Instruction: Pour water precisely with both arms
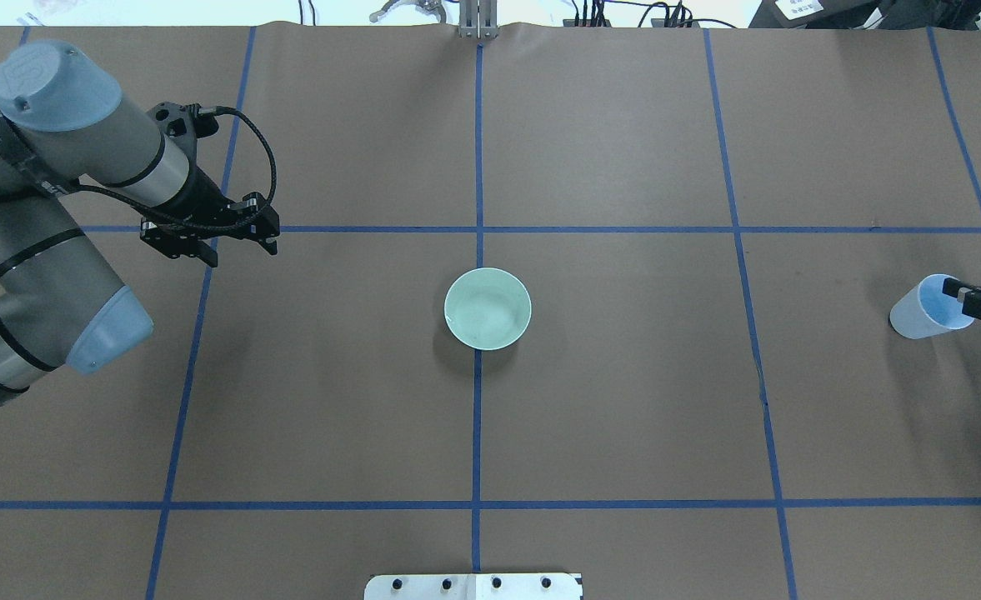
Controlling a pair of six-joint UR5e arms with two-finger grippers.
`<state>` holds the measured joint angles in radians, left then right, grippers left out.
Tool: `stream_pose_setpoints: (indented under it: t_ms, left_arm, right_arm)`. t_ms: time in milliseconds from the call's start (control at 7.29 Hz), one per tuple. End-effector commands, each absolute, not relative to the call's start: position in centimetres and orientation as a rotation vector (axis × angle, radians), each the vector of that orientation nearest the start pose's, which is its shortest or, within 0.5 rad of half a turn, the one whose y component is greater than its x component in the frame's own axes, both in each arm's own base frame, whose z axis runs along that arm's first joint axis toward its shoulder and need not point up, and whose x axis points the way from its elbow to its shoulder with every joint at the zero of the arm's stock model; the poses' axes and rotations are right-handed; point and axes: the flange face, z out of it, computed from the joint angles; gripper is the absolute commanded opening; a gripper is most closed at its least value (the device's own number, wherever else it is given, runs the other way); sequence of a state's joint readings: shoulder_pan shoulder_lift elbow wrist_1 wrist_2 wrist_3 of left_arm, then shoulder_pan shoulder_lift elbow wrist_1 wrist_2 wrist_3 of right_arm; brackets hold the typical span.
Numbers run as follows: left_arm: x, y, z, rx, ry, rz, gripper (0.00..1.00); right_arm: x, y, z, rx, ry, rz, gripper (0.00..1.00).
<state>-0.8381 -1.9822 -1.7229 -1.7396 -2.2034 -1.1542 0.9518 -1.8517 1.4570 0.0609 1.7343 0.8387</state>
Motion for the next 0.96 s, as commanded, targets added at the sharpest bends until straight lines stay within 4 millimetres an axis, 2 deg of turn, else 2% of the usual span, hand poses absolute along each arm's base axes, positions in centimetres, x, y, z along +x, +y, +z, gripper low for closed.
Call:
stream_pose_setpoints:
  t_ms: [0, 137, 275, 412, 549, 686, 824]
  left_arm:
    - [36.8, -51.8, 32.7, -0.089, 0.932, -0.214, 0.86]
    - [37.6, -51.2, 32.4, -0.098, 0.935, -0.209, 0.88]
    - [41.1, -49.1, 31.0, -0.12, 0.933, -0.223, 0.88]
    - [44.2, -47.9, 27.8, -0.074, 0.941, -0.24, 0.88]
    - [46.9, -46.0, 25.4, -0.1, 0.964, -0.237, 0.88]
    - [48.5, -45.2, 23.1, -0.102, 0.987, -0.215, 0.88]
    - [48.8, -45.5, 22.5, -0.077, 0.985, -0.224, 0.88]
  right_arm:
    - [-10.7, -37.7, 65.6, 0.824, -0.933, 0.106, 1.0]
    - [-10.6, -39.1, 64.8, 0.816, -0.928, 0.118, 1.0]
    - [-9.5, -41.5, 63.2, 0.746, -0.944, 0.126, 1.0]
    - [-8.1, -45.0, 61.0, 0.683, -0.976, 0.133, 1.0]
    - [-7.3, -46.8, 60.5, 0.647, -0.943, 0.129, 1.0]
    - [-7.0, -49.4, 59.3, 0.632, -0.881, 0.089, 1.0]
    - [-6.2, -51.5, 58.4, 0.594, -0.808, 0.021, 1.0]
